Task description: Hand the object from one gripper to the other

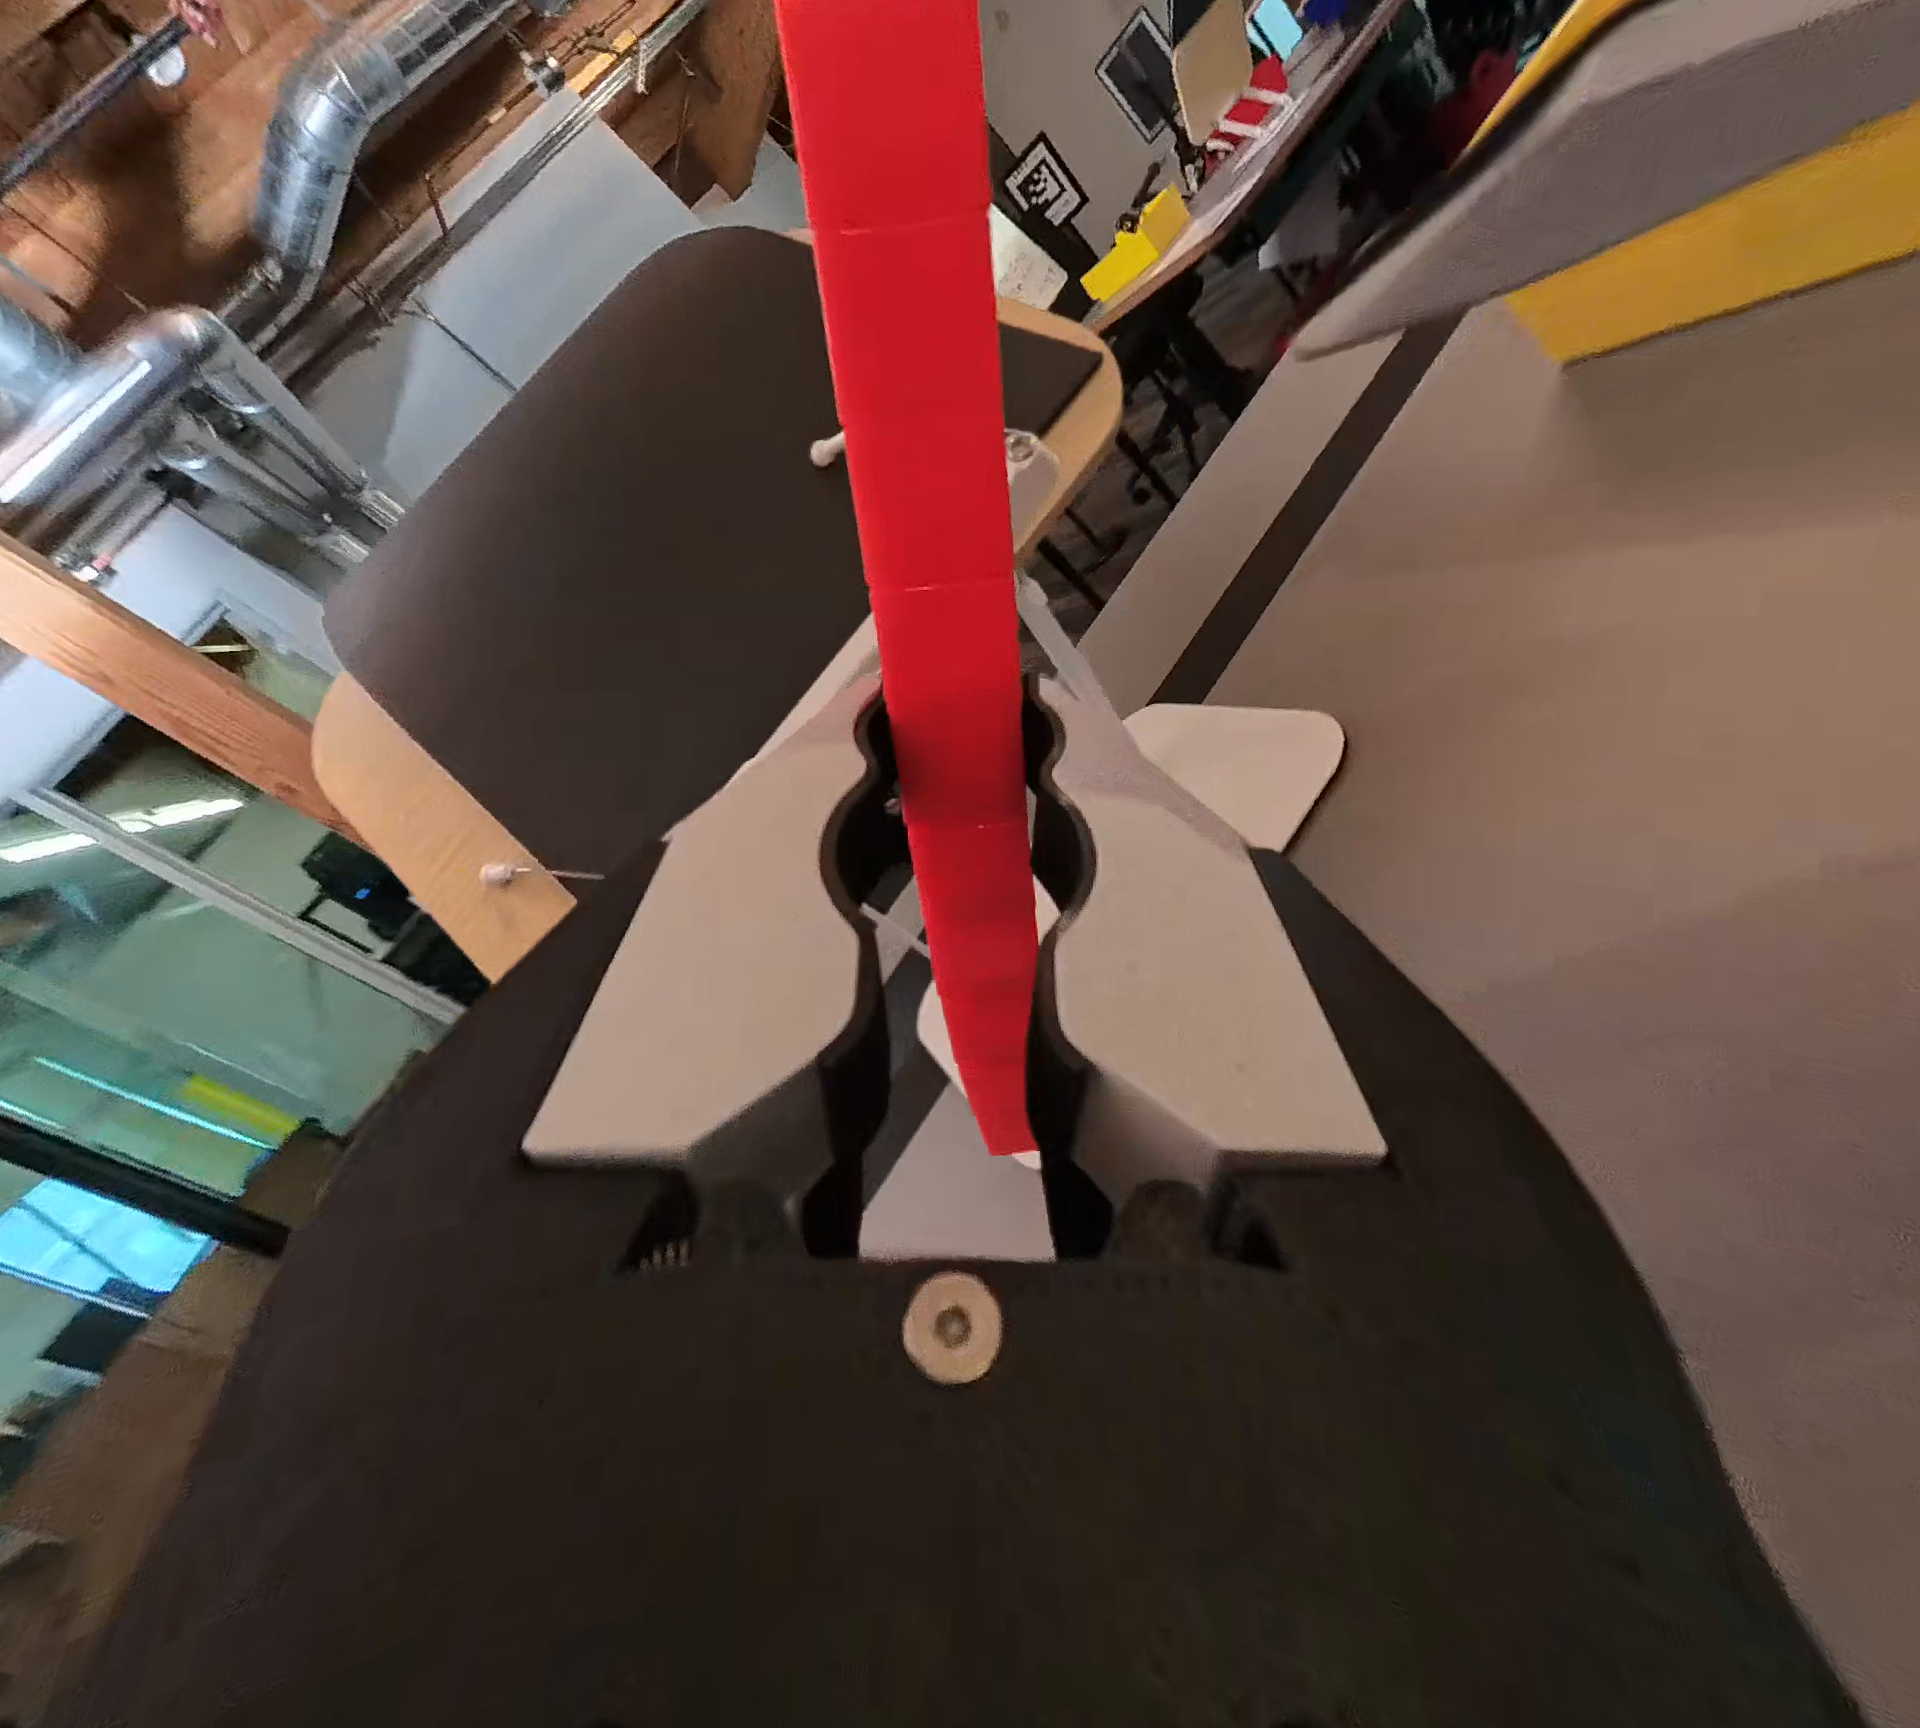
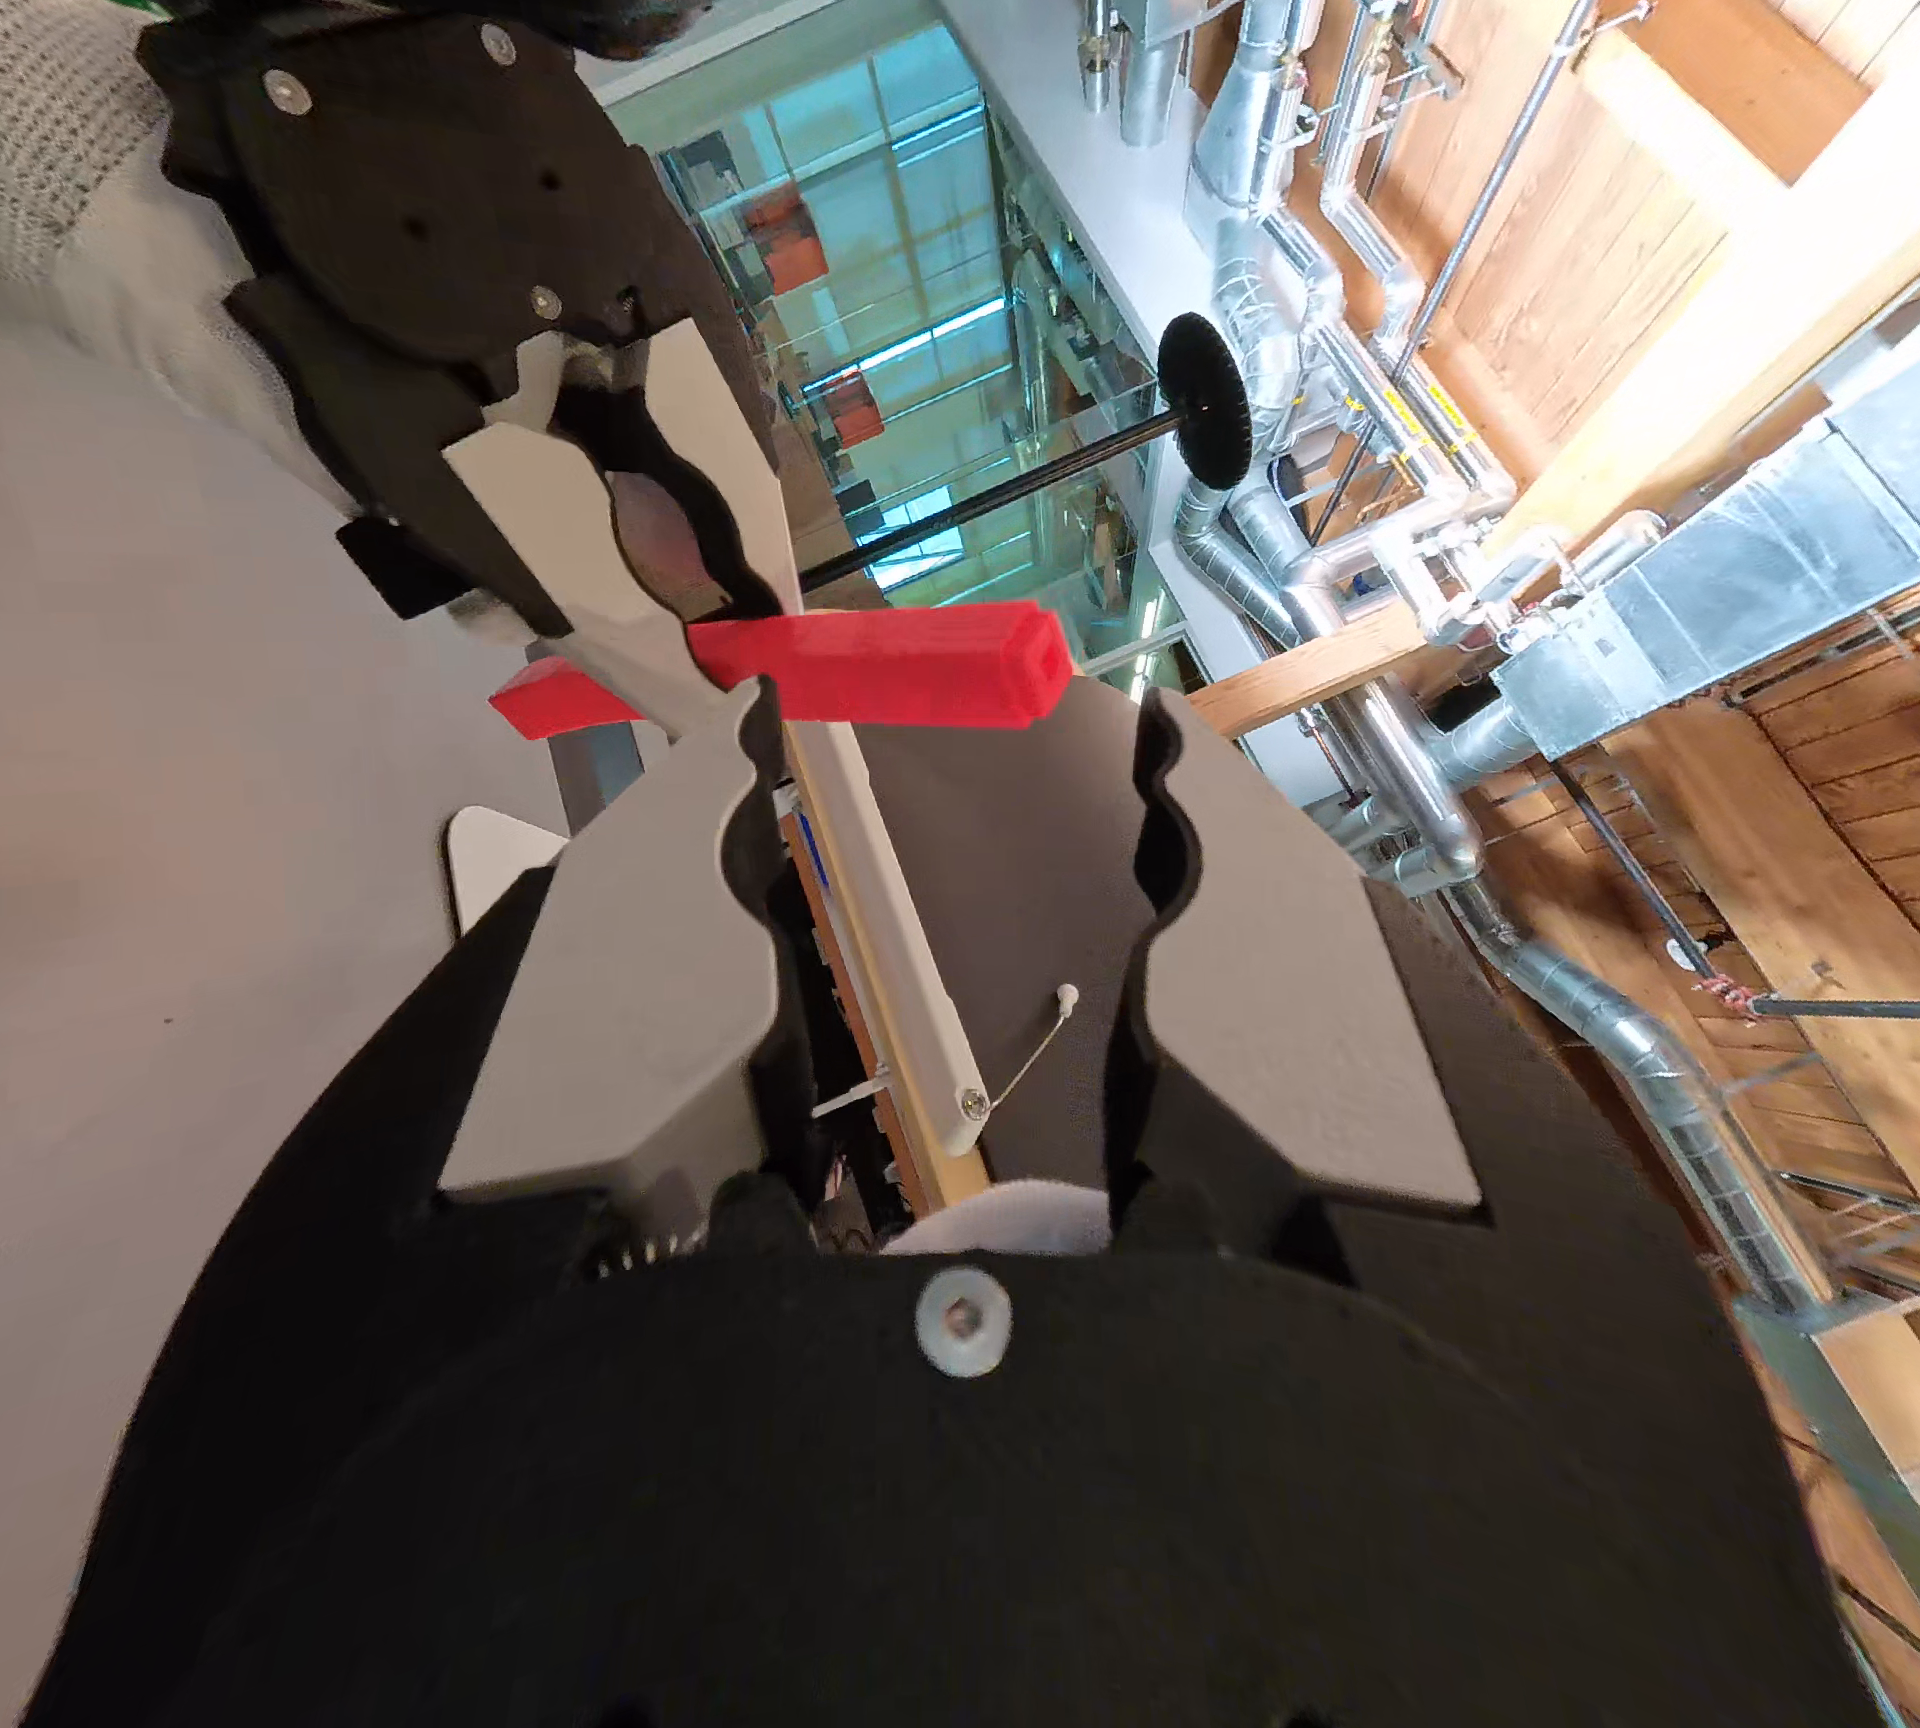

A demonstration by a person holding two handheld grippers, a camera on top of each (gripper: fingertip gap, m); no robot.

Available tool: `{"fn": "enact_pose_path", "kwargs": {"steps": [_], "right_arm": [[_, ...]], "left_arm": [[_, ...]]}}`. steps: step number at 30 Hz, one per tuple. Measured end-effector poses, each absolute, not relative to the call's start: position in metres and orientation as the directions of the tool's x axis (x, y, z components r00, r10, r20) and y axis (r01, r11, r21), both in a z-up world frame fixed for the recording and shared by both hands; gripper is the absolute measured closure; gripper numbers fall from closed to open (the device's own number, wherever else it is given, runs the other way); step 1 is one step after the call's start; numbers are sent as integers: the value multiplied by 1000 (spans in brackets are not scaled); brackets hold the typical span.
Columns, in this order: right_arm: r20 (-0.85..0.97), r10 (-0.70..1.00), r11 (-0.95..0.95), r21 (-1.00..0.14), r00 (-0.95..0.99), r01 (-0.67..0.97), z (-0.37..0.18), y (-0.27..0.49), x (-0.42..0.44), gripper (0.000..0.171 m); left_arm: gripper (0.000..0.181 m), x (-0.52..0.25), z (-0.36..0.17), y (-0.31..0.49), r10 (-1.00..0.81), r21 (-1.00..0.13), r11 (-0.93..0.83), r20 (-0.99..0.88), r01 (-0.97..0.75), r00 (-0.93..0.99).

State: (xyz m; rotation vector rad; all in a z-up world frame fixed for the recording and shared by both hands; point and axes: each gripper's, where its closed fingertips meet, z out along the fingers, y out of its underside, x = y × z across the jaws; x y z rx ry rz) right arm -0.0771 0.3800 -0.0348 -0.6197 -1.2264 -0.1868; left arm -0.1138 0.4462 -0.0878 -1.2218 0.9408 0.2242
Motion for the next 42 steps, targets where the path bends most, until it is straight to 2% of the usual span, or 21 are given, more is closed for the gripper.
{"fn": "enact_pose_path", "kwargs": {"steps": [6,11,15,18,22,27,35,42], "right_arm": [[959,122,805,-247,256,539,-48,389,-78,114],[982,132,795,-185,132,578,-65,391,-80,123],[987,162,785,-118,-18,608,-87,392,-79,122],[977,201,782,-113,-77,613,-97,393,-75,120],[969,223,783,-110,-111,612,-101,395,-68,126],[958,235,796,-93,-165,598,-107,393,-62,147],[946,249,815,-88,-208,572,-112,384,-63,151],[955,248,808,-111,-164,578,-105,384,-65,151]], "left_arm": [[161,-110,-100,448,-260,-573,386,-820,-723,511],[161,-108,-110,448,-213,-452,394,-892,-800,399],[160,-108,-118,449,-217,-405,394,-913,-825,345],[161,-106,-122,447,-213,-365,402,-929,-840,302],[161,-95,-125,440,-231,-349,437,-934,-829,271],[161,-79,-129,431,-249,-328,479,-940,-814,233],[161,-76,-132,429,-255,-322,484,-941,-814,221],[160,-79,-123,430,-227,-338,479,-939,-810,258]]}}
